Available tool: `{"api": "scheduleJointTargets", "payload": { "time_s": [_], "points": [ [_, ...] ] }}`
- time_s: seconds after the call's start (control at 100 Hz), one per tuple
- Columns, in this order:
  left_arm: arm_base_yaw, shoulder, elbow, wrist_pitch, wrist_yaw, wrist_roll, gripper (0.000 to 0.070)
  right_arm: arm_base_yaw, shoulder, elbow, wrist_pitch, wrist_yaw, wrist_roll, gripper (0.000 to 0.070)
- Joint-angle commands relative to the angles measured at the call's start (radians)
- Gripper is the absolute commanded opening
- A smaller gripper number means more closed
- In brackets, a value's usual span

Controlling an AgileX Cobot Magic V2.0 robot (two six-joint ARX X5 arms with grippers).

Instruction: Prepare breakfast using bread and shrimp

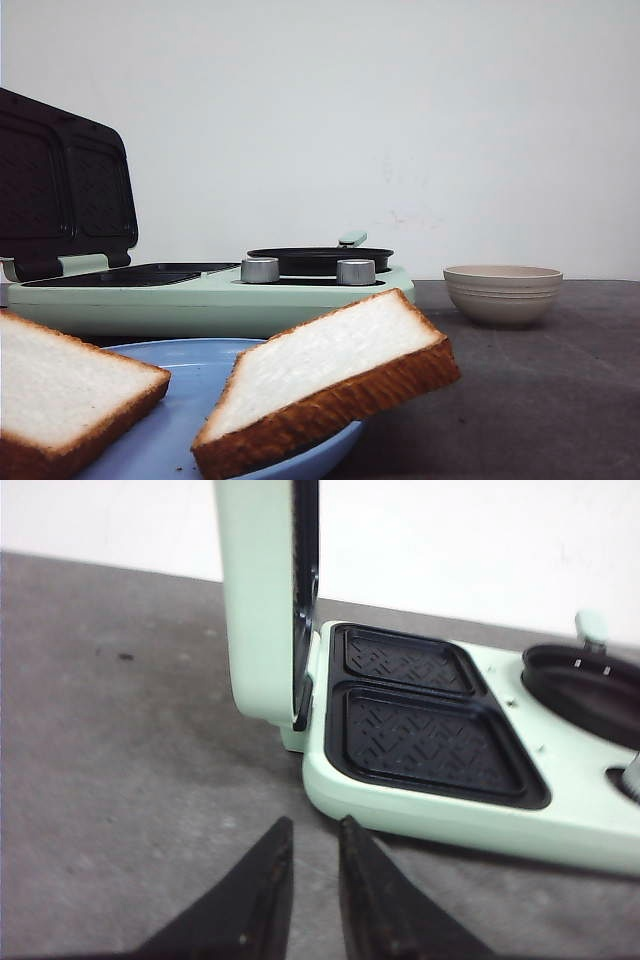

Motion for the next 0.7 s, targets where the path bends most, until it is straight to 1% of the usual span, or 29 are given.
{"api": "scheduleJointTargets", "payload": {
  "time_s": [0.0,0.06,0.12,0.18,0.27,0.39,0.55,0.63,0.69],
  "points": [
    [0.002,0.0,-0.001,0.002,0.004,-0.211,0.001,0.001,0.001,0.019,0.003,-0.042,0.162,0.0],
    [0.002,0.0,0.023,-0.017,0.023,-0.273,0.001,0.001,0.01,0.046,-0.004,-0.079,0.22,0.0],
    [0.002,0.008,0.051,-0.027,0.047,-0.306,0.001,0.001,0.025,0.077,-0.021,-0.101,0.256,0.0],
    [0.002,0.029,0.095,-0.047,0.072,-0.313,0.001,0.001,0.054,0.122,-0.06,-0.111,0.277,0.0],
    [0.002,0.09,0.188,-0.103,0.1,-0.312,0.001,0.001,0.124,0.203,-0.125,-0.138,0.277,0.0],
    [0.002,0.217,0.338,-0.194,0.131,-0.269,0.001,0.001,0.261,0.324,-0.22,-0.212,0.277,0.0],
    [0.0,0.399,0.52,-0.359,0.195,-0.163,0.001,0.002,0.446,0.446,-0.369,-0.346,0.274,0.0],
    [0.0,0.465,0.574,-0.44,0.218,-0.124,0.001,0.007,0.501,0.464,-0.385,-0.399,0.274,0.0],
    [-0.001,0.5,0.597,-0.495,0.233,-0.121,0.001,0.008,0.52,0.465,-0.373,-0.427,0.274,0.0]
  ]
}}
